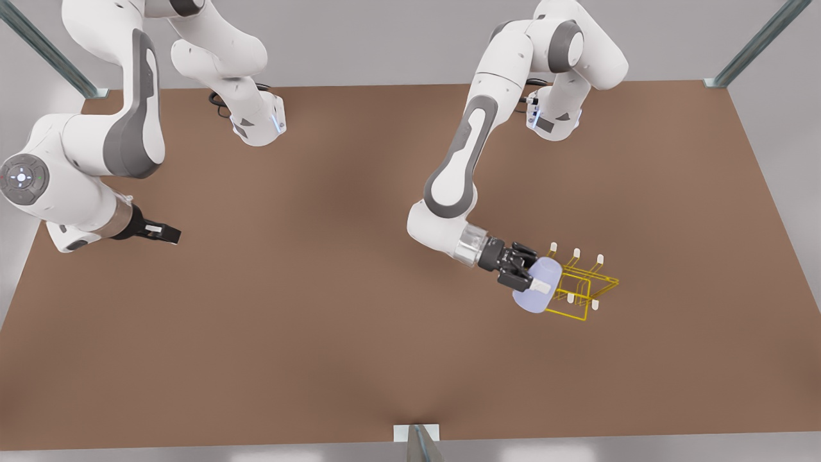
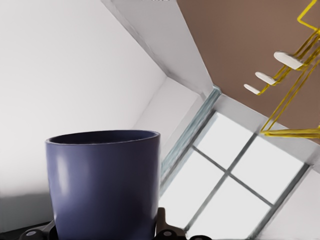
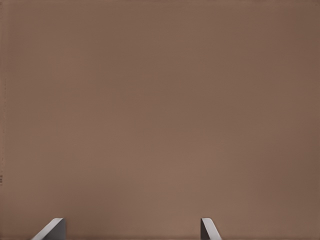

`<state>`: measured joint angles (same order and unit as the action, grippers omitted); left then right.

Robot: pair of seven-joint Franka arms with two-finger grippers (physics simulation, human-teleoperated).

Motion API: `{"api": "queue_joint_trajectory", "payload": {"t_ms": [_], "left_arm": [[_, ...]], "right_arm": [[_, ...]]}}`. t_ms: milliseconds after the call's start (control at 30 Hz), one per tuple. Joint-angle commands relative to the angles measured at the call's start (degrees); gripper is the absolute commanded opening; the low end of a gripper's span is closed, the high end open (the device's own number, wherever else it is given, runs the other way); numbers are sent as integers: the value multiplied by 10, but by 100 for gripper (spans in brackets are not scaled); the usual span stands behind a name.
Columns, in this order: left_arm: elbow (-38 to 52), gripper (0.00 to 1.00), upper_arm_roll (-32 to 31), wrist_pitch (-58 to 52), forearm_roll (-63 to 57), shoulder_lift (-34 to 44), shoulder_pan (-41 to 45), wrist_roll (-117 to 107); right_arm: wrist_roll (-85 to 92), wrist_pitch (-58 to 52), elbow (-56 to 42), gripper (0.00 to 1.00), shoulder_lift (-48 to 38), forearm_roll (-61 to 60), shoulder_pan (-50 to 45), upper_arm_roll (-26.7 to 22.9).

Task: Place the cup on the cup holder

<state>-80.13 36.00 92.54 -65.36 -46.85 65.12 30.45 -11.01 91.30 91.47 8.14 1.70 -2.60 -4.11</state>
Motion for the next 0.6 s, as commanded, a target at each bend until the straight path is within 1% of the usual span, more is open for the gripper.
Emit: {"api": "queue_joint_trajectory", "payload": {"t_ms": [0,67,133,200,300,400,500,567], "left_arm": [[0,72,0,6,12,-4,2,548],[-1,72,1,-2,16,-9,9,582],[-25,75,1,-3,16,-9,14,590],[-25,74,1,5,17,-11,10,591],[-24,74,5,5,14,-33,9,592],[-24,74,19,6,13,-49,5,584],[-27,74,20,6,16,-52,-3,582],[-49,74,20,5,18,-47,11,580]], "right_arm": [[-1,0,0,100,-1,0,2,0],[-1,0,0,100,-1,0,2,0],[0,0,0,100,-1,0,1,0],[0,0,0,100,-1,0,1,0],[0,-1,0,100,-1,0,1,0],[0,-1,0,100,-1,0,1,0],[0,-1,0,100,-1,0,1,0],[0,0,0,100,-1,0,1,0]]}}
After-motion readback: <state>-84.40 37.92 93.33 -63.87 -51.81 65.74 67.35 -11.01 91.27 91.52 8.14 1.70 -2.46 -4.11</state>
